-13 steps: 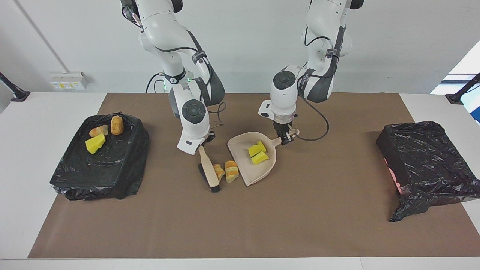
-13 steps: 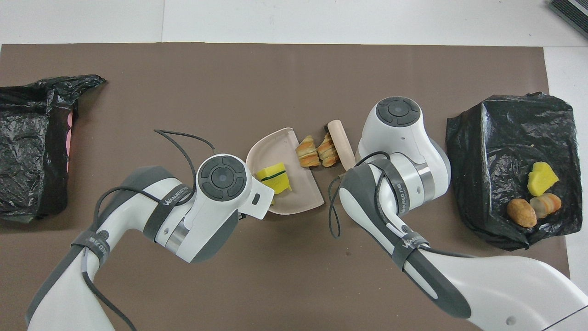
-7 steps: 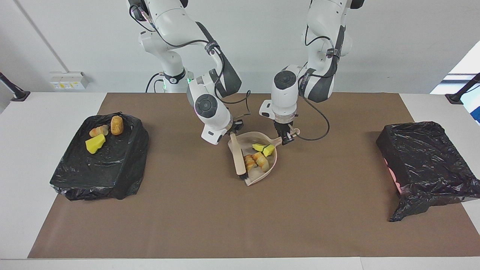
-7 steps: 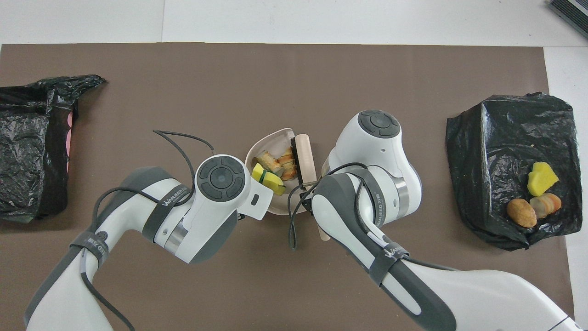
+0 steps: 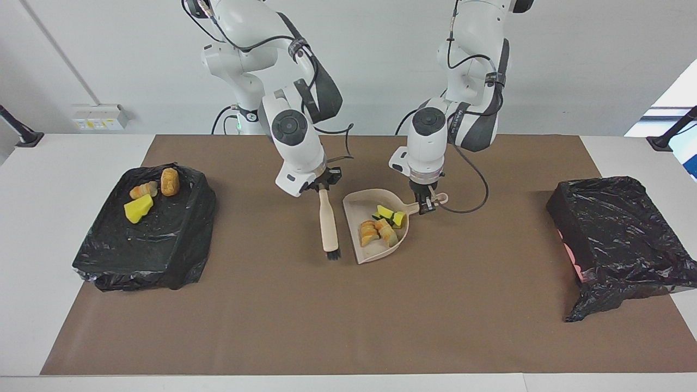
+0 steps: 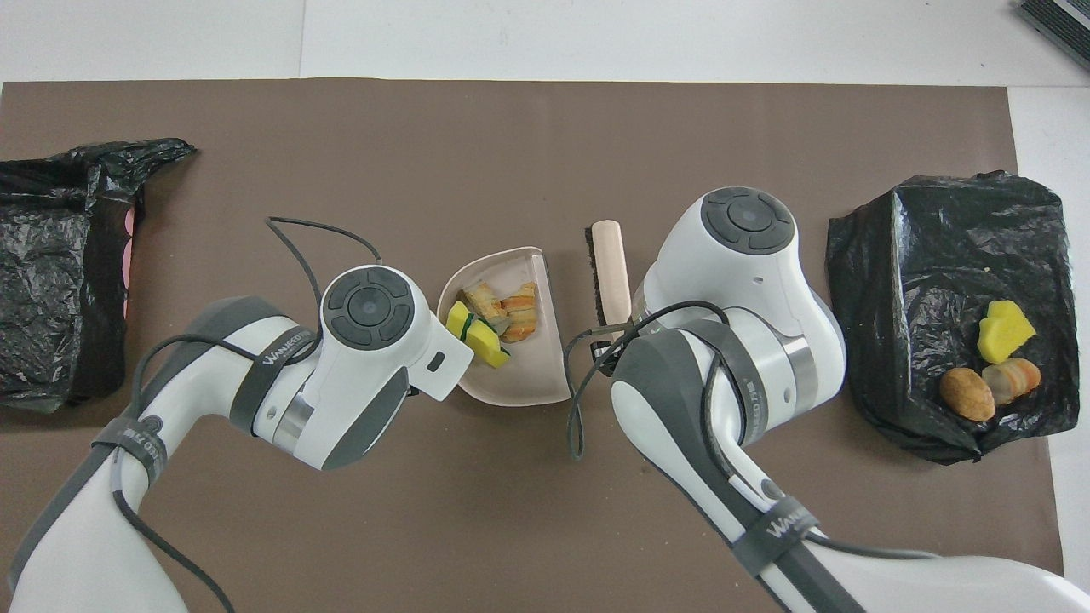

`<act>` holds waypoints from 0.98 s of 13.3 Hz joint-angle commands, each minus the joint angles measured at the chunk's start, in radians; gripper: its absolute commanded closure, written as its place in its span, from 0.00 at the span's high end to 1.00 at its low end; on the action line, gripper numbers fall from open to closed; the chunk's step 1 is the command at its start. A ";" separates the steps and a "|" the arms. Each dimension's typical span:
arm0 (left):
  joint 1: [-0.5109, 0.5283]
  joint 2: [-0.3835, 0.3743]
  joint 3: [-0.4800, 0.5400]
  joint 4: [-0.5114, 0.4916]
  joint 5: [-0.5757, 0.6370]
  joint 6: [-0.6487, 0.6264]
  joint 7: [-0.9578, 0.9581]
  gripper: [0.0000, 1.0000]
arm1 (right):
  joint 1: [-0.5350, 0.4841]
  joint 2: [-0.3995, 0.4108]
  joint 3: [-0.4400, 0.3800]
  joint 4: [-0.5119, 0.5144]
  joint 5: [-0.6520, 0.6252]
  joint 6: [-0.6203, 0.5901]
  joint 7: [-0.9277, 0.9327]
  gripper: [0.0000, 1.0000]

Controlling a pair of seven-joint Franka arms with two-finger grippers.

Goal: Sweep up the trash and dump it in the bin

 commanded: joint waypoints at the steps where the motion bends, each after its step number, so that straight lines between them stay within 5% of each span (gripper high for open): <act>1: 0.060 -0.043 -0.003 -0.014 0.003 0.006 0.108 0.00 | -0.007 -0.095 0.016 -0.029 -0.022 -0.080 0.130 0.00; 3: 0.123 -0.083 -0.003 -0.009 0.003 0.003 0.172 0.00 | 0.048 -0.130 0.019 -0.053 -0.016 -0.111 0.255 0.00; 6: 0.247 -0.132 -0.003 0.008 -0.029 -0.013 0.287 0.00 | 0.124 -0.239 0.021 -0.227 0.082 -0.016 0.278 0.00; 8: 0.342 -0.134 0.000 0.096 -0.055 -0.116 0.346 0.00 | 0.171 -0.285 0.021 -0.352 0.121 0.064 0.232 0.00; 13: 0.645 -0.081 0.005 0.305 -0.086 -0.256 0.583 0.00 | 0.237 -0.285 0.023 -0.423 0.124 0.096 0.247 0.00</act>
